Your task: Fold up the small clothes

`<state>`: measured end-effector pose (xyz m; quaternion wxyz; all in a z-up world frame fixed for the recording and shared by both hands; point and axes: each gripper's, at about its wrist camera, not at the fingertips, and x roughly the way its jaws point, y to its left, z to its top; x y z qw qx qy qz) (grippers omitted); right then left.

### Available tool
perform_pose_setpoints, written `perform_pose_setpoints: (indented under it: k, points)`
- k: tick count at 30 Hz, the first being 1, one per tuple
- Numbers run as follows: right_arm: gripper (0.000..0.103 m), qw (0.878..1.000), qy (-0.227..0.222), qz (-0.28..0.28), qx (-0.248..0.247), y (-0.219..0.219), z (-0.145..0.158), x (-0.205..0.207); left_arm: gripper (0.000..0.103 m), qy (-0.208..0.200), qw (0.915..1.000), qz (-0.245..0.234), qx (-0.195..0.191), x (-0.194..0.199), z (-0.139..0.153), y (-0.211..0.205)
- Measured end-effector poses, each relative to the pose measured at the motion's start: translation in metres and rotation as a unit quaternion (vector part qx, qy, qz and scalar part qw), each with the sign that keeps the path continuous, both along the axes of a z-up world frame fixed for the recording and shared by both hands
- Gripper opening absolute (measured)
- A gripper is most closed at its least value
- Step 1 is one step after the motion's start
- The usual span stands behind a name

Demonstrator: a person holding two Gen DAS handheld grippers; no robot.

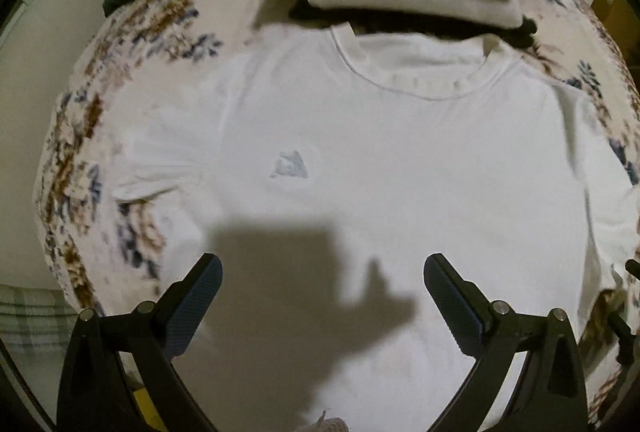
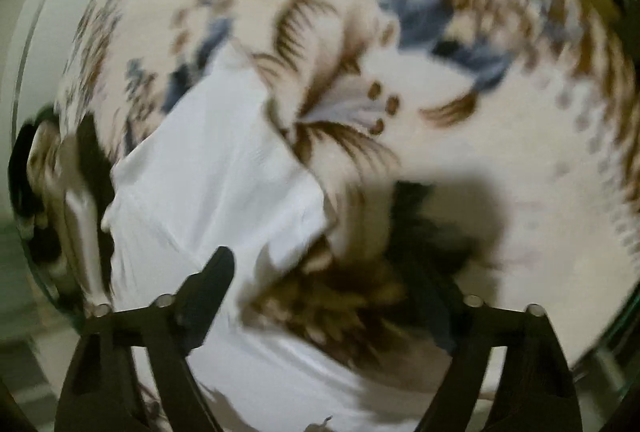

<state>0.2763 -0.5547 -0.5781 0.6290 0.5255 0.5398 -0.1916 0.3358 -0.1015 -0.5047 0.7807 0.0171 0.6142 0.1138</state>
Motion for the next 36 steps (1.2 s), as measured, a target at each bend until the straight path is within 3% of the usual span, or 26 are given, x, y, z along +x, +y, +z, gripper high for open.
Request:
perform_pose_setpoints:
  k: [3, 5, 6, 7, 10, 12, 14, 16, 18, 21, 24, 25, 27, 28, 29, 31, 33, 34, 36]
  points:
    - [0.058, 0.999, -0.030, -0.043, 0.012, -0.001, -0.015, 0.003, 0.103, 0.002, 1.0000, 0.000, -0.004, 0.005, -0.010, -0.001]
    - [0.021, 0.998, -0.044, -0.048, -0.007, 0.004, -0.010, 0.007, 0.103, -0.001, 1.0000, 0.004, -0.007, 0.004, -0.011, 0.001]
    - [0.012, 0.998, -0.045, -0.042, -0.031, 0.007, -0.005, 0.012, 0.103, -0.003, 0.9999, 0.007, -0.008, 0.004, -0.010, 0.004]
    - [0.006, 0.997, -0.052, -0.036, -0.047, 0.009, -0.001, 0.017, 0.103, -0.006, 0.9998, 0.012, -0.011, 0.003, -0.009, 0.008]
    - [0.004, 0.989, -0.069, 0.032, -0.127, 0.030, 0.029, 0.041, 0.103, -0.018, 0.9994, 0.027, -0.009, 0.001, -0.001, 0.022]
    - [0.004, 0.972, -0.083, 0.110, -0.189, 0.061, 0.054, 0.063, 0.103, -0.026, 0.9989, 0.038, -0.006, -0.002, 0.004, 0.035]
    - [0.004, 0.946, -0.094, 0.196, -0.242, 0.105, 0.072, 0.083, 0.103, -0.032, 0.9981, 0.053, 0.001, -0.007, 0.009, 0.056]
    - [0.004, 0.905, -0.106, 0.293, -0.289, 0.161, 0.082, 0.101, 0.103, -0.033, 0.9972, 0.067, 0.009, -0.012, 0.011, 0.075]
    - [0.004, 0.856, -0.113, 0.379, -0.332, 0.225, 0.083, 0.107, 0.103, -0.030, 0.9961, 0.080, 0.019, -0.017, 0.010, 0.094]
    - [0.004, 0.792, -0.108, 0.480, -0.362, 0.304, 0.057, 0.107, 0.103, -0.018, 0.9941, 0.101, 0.034, -0.027, 0.002, 0.127]
    - [0.004, 0.743, -0.074, 0.550, -0.374, 0.355, 0.017, 0.101, 0.103, -0.006, 0.9924, 0.115, 0.044, -0.036, -0.007, 0.151]
    - [0.004, 0.737, -0.056, 0.565, -0.367, 0.363, 0.006, 0.098, 0.103, -0.002, 0.9915, 0.122, 0.045, -0.039, -0.010, 0.161]
    - [0.014, 0.746, -0.047, 0.573, -0.336, 0.367, 0.000, 0.090, 0.103, 0.003, 0.9903, 0.132, 0.043, -0.043, -0.013, 0.178]
    - [0.028, 0.756, -0.050, 0.570, -0.318, 0.363, 0.002, 0.087, 0.103, 0.004, 0.9895, 0.139, 0.039, -0.044, -0.014, 0.188]
    - [0.045, 0.777, -0.059, 0.558, -0.284, 0.355, 0.007, 0.084, 0.103, 0.004, 0.9889, 0.145, 0.032, -0.046, -0.014, 0.195]
    - [0.065, 0.815, -0.066, 0.523, -0.242, 0.336, 0.016, 0.080, 0.103, 0.007, 0.9856, 0.168, -0.009, -0.046, -0.018, 0.216]
    - [0.067, 0.850, -0.061, 0.482, -0.205, 0.314, 0.022, 0.071, 0.103, 0.005, 0.9785, 0.198, -0.056, -0.044, -0.023, 0.236]
    - [0.067, 0.860, -0.053, 0.468, -0.195, 0.305, 0.023, 0.067, 0.103, 0.002, 0.9744, 0.212, -0.075, -0.043, -0.026, 0.246]
    - [0.067, 0.878, -0.035, 0.438, -0.190, 0.287, 0.020, 0.063, 0.103, -0.003, 0.9582, 0.253, -0.134, -0.039, -0.035, 0.268]
